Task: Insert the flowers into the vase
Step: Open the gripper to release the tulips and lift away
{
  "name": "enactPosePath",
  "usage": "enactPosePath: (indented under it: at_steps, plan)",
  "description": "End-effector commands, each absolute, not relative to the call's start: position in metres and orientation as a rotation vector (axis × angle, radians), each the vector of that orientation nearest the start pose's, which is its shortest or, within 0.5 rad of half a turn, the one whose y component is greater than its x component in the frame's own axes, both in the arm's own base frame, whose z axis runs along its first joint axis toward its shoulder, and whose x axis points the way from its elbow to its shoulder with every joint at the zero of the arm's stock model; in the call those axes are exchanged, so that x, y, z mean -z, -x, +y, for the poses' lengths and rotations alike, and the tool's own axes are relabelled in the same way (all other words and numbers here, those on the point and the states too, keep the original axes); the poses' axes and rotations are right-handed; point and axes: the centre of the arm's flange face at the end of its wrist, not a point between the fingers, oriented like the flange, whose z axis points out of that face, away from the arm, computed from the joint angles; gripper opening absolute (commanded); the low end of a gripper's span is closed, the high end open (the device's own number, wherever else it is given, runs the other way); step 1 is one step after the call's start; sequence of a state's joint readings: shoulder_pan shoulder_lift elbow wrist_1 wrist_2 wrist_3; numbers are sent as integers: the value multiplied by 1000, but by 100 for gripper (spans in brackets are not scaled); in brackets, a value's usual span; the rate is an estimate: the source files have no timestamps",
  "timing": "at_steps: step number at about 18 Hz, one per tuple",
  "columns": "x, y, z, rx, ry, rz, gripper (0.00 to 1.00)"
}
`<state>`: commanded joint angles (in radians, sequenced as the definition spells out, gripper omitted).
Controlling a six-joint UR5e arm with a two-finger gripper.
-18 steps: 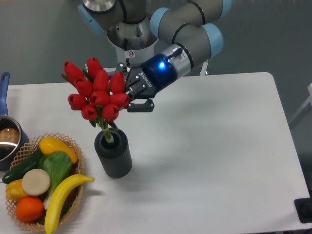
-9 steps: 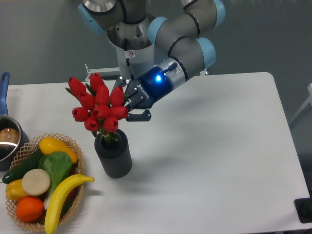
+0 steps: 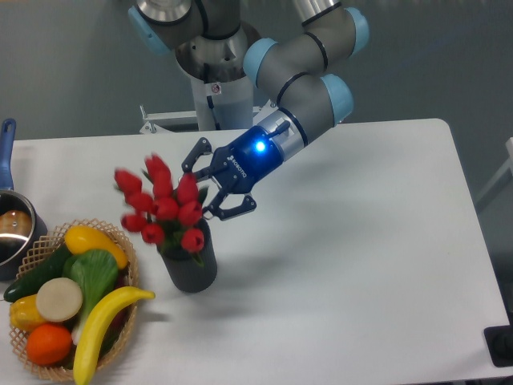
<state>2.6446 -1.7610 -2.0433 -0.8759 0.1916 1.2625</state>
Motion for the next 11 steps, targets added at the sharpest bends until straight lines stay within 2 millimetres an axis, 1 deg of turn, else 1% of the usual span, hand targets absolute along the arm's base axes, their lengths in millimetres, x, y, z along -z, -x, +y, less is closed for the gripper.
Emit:
enactPosePath:
  at_steps: [3, 5, 8, 10, 11]
  plan:
    - [-325, 325, 434, 535, 1804, 194, 100]
    - [-334, 335, 429, 485, 1838, 202, 100]
    - [-355, 351, 419, 364, 1940, 230, 100]
    - [-369, 356, 405, 255, 2054, 244, 100]
    - [-381, 358, 396, 168, 2139, 256, 100]
